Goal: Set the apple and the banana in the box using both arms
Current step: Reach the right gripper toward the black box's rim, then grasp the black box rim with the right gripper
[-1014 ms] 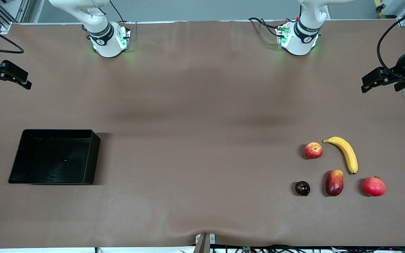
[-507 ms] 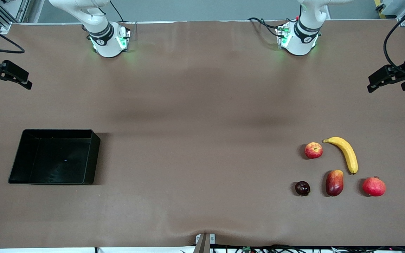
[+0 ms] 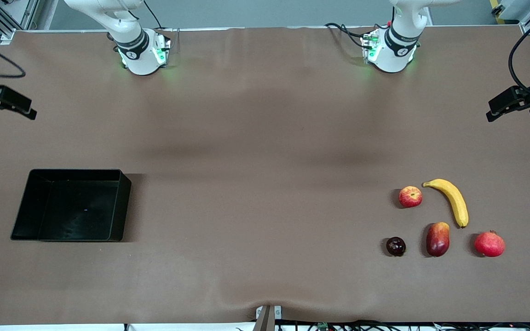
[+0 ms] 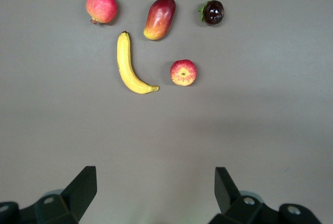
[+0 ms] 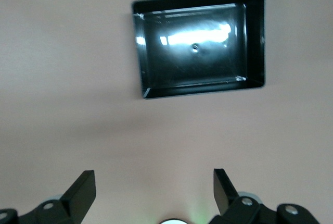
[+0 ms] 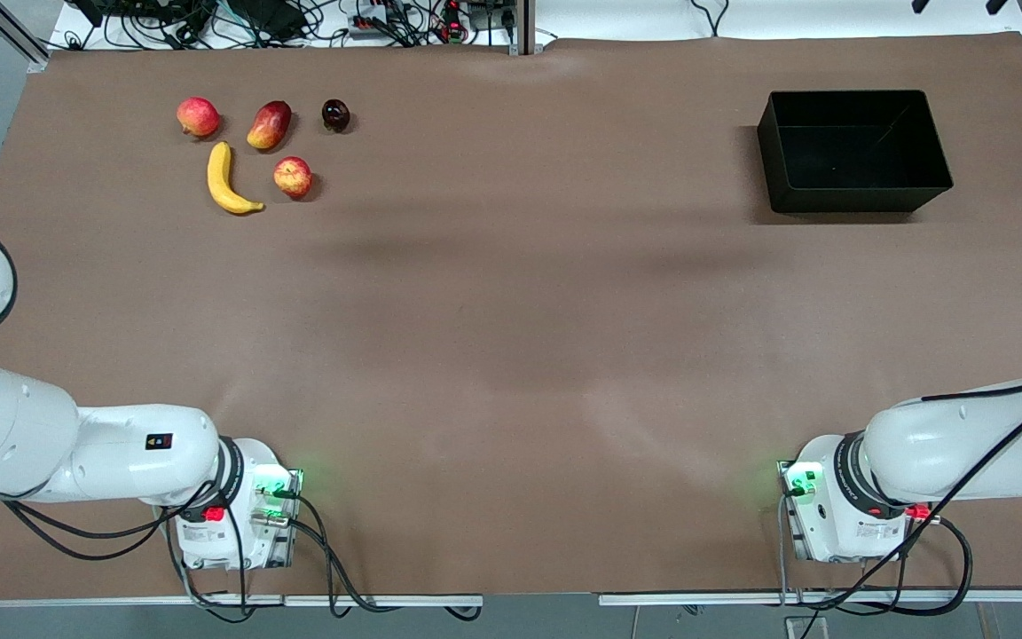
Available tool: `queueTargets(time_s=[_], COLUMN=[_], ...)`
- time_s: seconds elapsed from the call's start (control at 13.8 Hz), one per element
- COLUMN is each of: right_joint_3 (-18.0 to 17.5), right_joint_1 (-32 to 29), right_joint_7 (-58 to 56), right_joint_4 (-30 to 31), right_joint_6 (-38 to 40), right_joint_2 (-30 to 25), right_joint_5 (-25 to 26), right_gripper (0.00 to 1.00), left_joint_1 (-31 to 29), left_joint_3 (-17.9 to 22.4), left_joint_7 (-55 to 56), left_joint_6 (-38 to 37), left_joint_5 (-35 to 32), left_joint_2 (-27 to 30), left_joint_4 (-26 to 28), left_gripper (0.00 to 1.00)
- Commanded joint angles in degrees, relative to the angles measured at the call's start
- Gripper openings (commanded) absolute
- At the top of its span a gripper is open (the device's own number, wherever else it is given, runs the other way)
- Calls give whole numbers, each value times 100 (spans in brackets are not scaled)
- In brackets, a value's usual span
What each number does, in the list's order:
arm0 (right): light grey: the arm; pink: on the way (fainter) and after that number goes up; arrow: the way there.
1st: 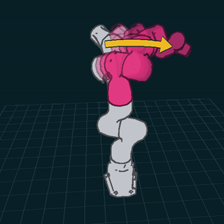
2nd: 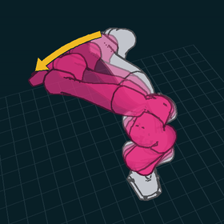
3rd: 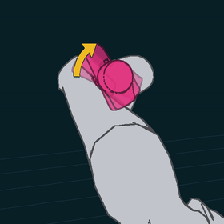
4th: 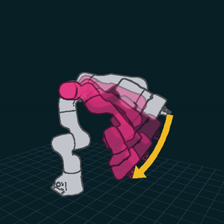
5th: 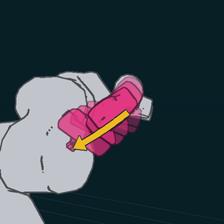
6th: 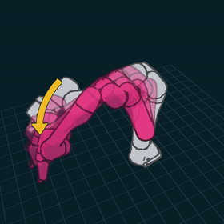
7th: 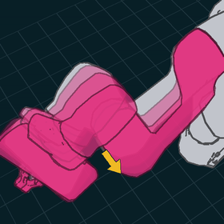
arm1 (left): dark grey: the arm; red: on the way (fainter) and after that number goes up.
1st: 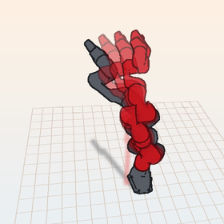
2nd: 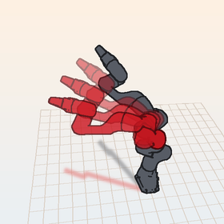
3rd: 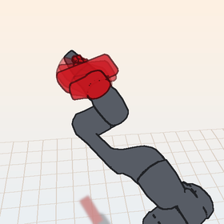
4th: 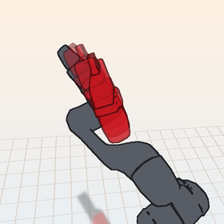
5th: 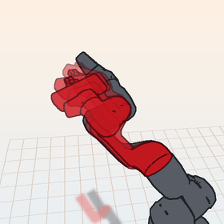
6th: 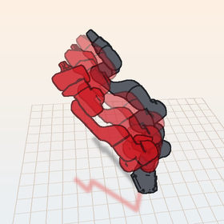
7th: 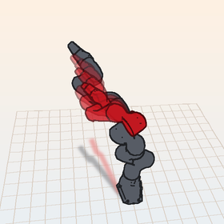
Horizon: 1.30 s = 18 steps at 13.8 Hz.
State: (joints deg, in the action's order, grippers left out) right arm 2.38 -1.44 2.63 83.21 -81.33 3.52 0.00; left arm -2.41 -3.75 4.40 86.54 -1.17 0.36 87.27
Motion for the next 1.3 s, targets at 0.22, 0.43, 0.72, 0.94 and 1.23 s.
queueTargets(time_s=[0.22, 0.43, 0.72, 0.94, 1.23], right_joint_3=[-44, -44, -44, -53, -53], right_joint_1=[-962, -1271, -1631, -1877, -2027], right_joint_7=[-990, -1422, -1791, -2230, -2573], right_joint_4=[11, 370, 758, 750, 697], right_joint_6=[-1005, -1892, -3184, -3888, -4714], right_joint_2=[1035, 1405, 2037, 2643, 3329], right_joint_5=[45, 53, 53, 1, -17], right_gripper=[100, 100, 100, 100, 100], left_joint_1=[-23, -31, -23, -23, -14], left_joint_3=[-3, -3, -3, -3, -12], left_joint_7=[-123, -123, -115, -115, -115], left_joint_6=[-146, -146, -146, -146, -146], left_joint_5=[99, 99, 99, 99, 99], left_joint_2=[-18, -19, -62, -62, -80], left_joint_4=[-52, -52, -43, -43, -35], left_gripper=[100, 100, 100, 100, 100])
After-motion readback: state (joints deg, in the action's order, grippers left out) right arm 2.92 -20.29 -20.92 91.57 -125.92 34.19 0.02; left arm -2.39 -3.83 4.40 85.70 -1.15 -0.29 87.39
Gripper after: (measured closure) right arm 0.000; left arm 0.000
